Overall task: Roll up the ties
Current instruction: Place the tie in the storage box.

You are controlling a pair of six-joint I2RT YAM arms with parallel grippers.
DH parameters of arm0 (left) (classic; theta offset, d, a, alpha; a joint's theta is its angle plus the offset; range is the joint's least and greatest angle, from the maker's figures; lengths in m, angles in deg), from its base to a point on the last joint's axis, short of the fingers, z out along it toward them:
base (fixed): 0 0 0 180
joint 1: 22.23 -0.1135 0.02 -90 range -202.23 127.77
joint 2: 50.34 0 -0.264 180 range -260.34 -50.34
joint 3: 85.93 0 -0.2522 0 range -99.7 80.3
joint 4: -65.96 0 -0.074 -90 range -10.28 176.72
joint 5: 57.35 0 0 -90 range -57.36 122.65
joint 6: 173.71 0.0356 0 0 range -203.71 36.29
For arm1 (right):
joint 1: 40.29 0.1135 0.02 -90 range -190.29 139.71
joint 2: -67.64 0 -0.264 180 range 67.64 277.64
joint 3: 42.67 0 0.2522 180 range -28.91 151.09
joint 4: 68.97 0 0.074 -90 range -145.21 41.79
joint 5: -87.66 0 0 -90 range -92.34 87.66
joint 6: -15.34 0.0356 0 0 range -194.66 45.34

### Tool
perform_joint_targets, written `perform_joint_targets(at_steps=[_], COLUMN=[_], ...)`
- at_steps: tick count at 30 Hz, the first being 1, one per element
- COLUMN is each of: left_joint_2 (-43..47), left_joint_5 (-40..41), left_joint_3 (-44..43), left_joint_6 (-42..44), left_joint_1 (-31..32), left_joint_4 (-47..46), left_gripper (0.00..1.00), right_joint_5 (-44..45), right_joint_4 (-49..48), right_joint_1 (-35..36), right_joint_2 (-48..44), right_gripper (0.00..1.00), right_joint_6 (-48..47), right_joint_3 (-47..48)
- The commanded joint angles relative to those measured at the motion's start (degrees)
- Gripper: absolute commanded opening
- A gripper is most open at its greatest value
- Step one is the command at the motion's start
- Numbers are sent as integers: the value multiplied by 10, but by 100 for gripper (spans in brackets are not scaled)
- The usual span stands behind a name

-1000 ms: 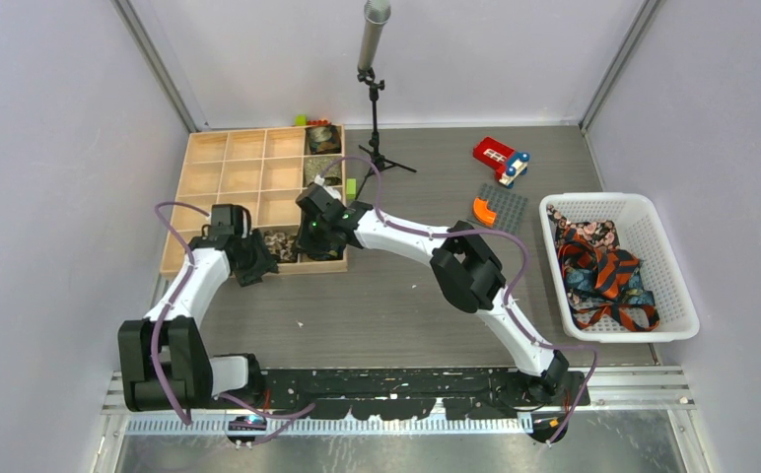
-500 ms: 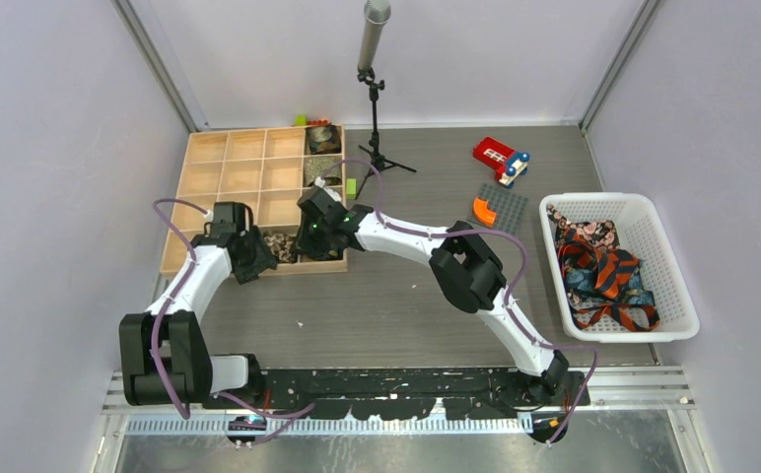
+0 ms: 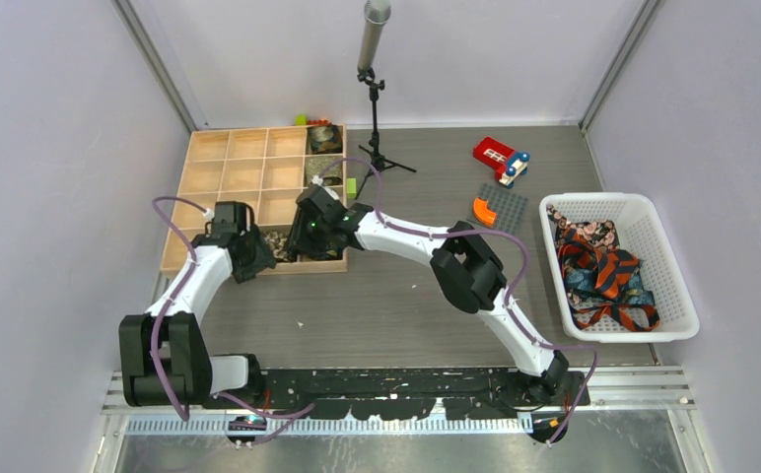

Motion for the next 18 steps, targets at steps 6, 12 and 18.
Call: perform_joint_targets(at_steps=[6, 12, 18], left_joint_2=[54, 106, 171], left_joint_5=[75, 67, 52], left_joint_3=[-19, -43, -77], left_joint_6=[-4, -5, 15], left_joint_1=[-9, -9, -9], left_joint_4=[-35, 14, 79], left_gripper=[54, 58, 67], right_joint_5=[5, 24, 28], right_joint_4=[94, 132, 142], right_joint_1=[5, 11, 19], right_joint_2=[-58, -89, -150], right_gripper=[54, 59, 61], right_joint_6=[-29, -45, -77], right_joint_3=[40, 60, 61])
